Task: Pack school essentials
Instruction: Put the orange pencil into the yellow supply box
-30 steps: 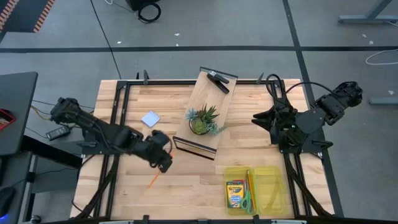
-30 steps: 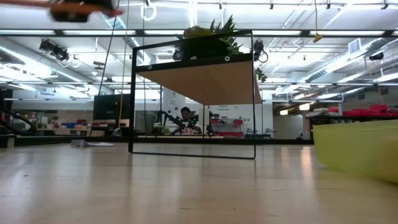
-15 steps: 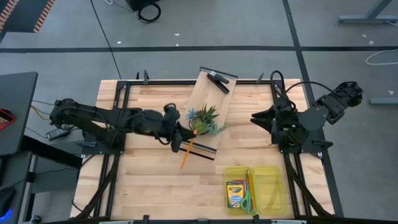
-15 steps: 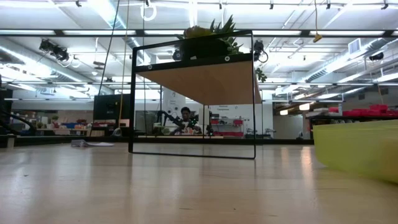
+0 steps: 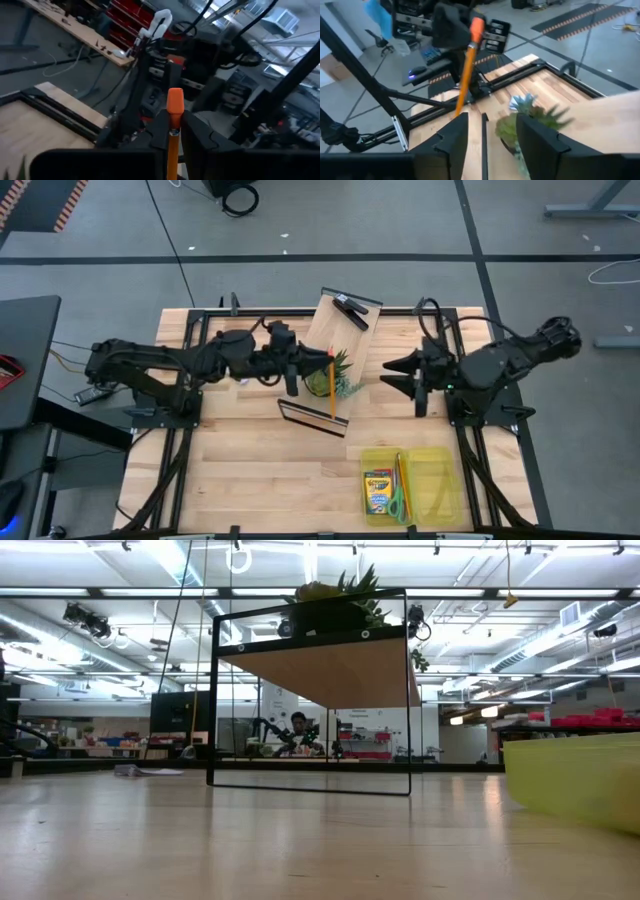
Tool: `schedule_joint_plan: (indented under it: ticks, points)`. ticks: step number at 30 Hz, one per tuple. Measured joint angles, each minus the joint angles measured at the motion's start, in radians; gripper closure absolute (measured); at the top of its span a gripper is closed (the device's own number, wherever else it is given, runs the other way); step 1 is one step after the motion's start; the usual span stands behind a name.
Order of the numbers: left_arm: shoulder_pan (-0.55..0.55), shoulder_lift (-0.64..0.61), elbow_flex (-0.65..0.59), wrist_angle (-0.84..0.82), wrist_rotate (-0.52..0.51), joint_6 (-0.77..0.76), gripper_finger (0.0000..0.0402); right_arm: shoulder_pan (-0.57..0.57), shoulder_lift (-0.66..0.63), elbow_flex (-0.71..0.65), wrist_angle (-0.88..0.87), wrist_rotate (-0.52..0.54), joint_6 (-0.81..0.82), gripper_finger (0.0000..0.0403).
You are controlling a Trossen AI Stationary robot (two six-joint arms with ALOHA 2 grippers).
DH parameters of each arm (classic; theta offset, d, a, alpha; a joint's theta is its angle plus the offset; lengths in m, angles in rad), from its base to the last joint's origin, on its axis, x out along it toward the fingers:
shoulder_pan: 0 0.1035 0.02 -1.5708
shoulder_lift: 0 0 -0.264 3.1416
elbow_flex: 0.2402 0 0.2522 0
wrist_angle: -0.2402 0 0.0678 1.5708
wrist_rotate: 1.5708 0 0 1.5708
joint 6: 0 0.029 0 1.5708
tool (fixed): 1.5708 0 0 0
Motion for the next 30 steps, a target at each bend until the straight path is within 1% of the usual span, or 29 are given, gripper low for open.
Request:
schedule_joint_plan:
  ticks: [6,8,10,14,16,20,25,30]
  points:
    - [0.016,0.022,-0.003,0.074,0.0,0.049,0.0369,-0.121,0.046,0.0,0.071,-0.174,-0.04,0.0203]
    - [0.016,0.033,-0.001,0.108,0.001,0.056,0.0369,-0.16,0.061,0.0,0.076,-0.23,-0.04,0.0202]
    - [0.018,0.035,-0.002,0.103,0.008,0.072,0.0366,-0.198,0.079,0.0,0.1,-0.294,-0.044,0.0201]
    - [0.018,0.041,-0.002,0.122,0.012,0.099,0.0363,-0.255,0.124,0.0,0.173,-0.405,-0.063,0.0204]
    - [0.018,0.044,-0.002,0.127,0.012,0.107,0.0365,-0.277,0.147,0.0,0.211,-0.445,-0.07,0.0205]
    - [0.024,0.043,-0.002,0.136,0.012,0.111,0.0368,-0.314,0.182,0.0,0.261,-0.487,-0.078,0.0207]
    - [0.029,0.043,-0.002,0.14,0.012,0.12,0.0363,-0.345,0.209,0.0,0.341,-0.542,-0.093,0.0207]
    - [0.029,0.043,-0.002,0.143,0.013,0.124,0.0368,-0.363,0.226,0.0,0.386,-0.549,-0.097,0.0208]
